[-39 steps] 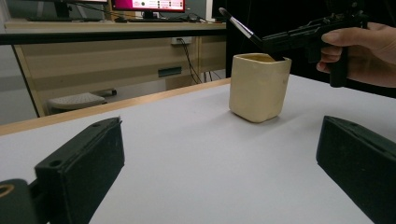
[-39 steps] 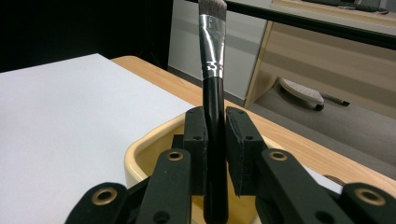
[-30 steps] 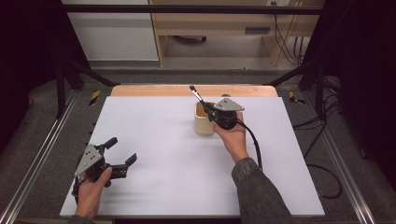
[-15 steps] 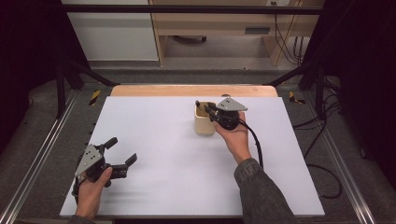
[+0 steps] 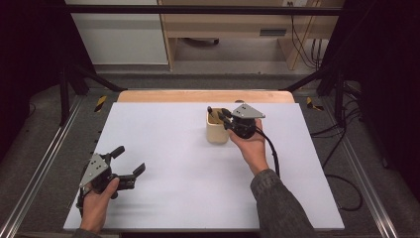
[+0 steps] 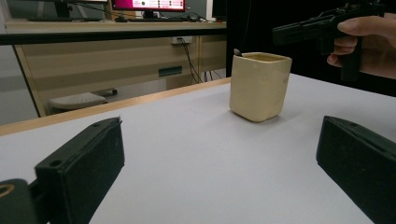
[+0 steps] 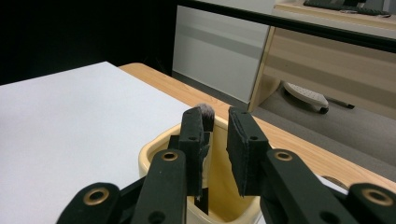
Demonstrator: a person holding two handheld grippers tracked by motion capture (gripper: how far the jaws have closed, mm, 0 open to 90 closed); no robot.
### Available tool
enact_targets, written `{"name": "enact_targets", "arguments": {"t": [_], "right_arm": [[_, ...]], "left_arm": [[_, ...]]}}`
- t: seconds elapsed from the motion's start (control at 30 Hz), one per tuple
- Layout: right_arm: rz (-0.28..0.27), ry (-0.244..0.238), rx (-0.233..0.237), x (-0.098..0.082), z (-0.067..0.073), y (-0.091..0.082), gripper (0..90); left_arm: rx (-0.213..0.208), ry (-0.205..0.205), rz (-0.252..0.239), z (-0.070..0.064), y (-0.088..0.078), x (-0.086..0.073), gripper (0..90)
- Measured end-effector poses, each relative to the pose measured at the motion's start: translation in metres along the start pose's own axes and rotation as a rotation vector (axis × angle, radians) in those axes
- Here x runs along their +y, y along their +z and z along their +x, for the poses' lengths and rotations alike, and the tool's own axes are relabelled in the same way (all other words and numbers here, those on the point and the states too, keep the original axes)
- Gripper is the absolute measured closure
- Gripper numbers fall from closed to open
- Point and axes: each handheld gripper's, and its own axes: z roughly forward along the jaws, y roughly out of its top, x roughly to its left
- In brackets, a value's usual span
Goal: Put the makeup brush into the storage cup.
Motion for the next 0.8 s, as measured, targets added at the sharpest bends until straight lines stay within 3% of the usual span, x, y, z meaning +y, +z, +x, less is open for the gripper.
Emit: {"name": "enact_targets", "arguments": {"t": [0.33, 0.8], "right_arm": [[-0.006, 0.011, 0.009, 0.0025, 0.0015, -0.0029, 73.7], [-0.013, 0.029, -0.004, 0.0083, 0.0048, -0.0096, 62.1]], "left_arm": [[0.0, 0.001, -0.001, 0.0, -0.0001, 0.0001, 0.6], [-0.002, 0.002, -0.002, -0.0005, 0.0001, 0.0002, 0.6]]}}
